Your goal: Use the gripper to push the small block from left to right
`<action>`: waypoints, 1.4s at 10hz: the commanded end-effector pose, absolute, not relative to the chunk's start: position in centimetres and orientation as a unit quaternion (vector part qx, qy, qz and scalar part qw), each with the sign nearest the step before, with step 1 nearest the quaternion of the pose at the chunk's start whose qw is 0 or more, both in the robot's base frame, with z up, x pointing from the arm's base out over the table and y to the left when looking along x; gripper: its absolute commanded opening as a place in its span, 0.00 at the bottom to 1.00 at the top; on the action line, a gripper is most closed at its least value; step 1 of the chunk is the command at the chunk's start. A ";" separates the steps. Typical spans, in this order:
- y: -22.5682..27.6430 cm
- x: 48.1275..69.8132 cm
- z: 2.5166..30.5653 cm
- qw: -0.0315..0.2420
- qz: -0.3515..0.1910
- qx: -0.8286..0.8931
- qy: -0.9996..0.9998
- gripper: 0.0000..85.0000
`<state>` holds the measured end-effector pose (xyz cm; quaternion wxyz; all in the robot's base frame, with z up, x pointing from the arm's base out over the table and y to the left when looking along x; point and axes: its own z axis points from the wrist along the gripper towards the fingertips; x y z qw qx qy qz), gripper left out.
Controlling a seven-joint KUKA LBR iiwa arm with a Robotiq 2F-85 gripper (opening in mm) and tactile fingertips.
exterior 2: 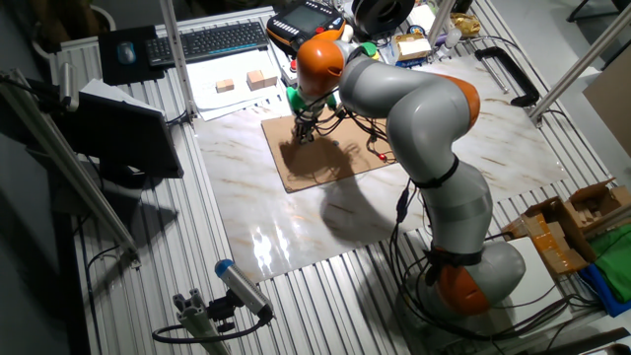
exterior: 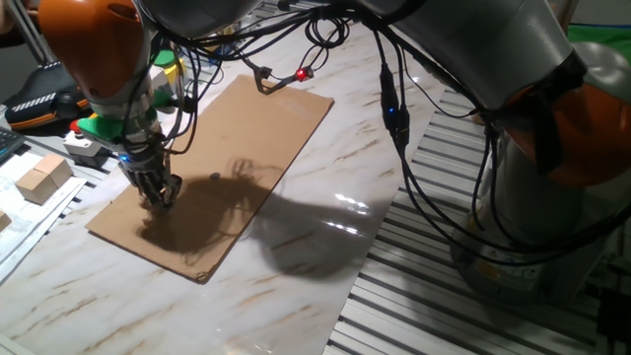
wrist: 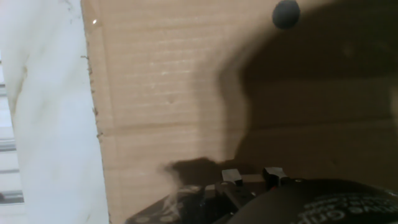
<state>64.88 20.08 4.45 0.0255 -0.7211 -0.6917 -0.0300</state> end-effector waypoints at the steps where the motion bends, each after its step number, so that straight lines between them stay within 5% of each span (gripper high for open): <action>1: 19.9 64.9 4.4 0.024 -0.032 -0.721 -0.692 0.14; 2: 19.6 65.0 4.3 0.023 -0.030 -0.722 -0.691 0.41; 3: 19.4 65.1 4.3 0.021 -0.032 -0.719 -0.694 0.56; 6: 19.0 65.2 4.7 0.010 -0.025 -0.711 -0.703 0.75; 10: 16.5 65.3 8.7 0.002 -0.005 -0.684 -0.729 0.72; 14: 13.1 65.3 11.4 -0.017 0.009 -0.613 -0.790 0.51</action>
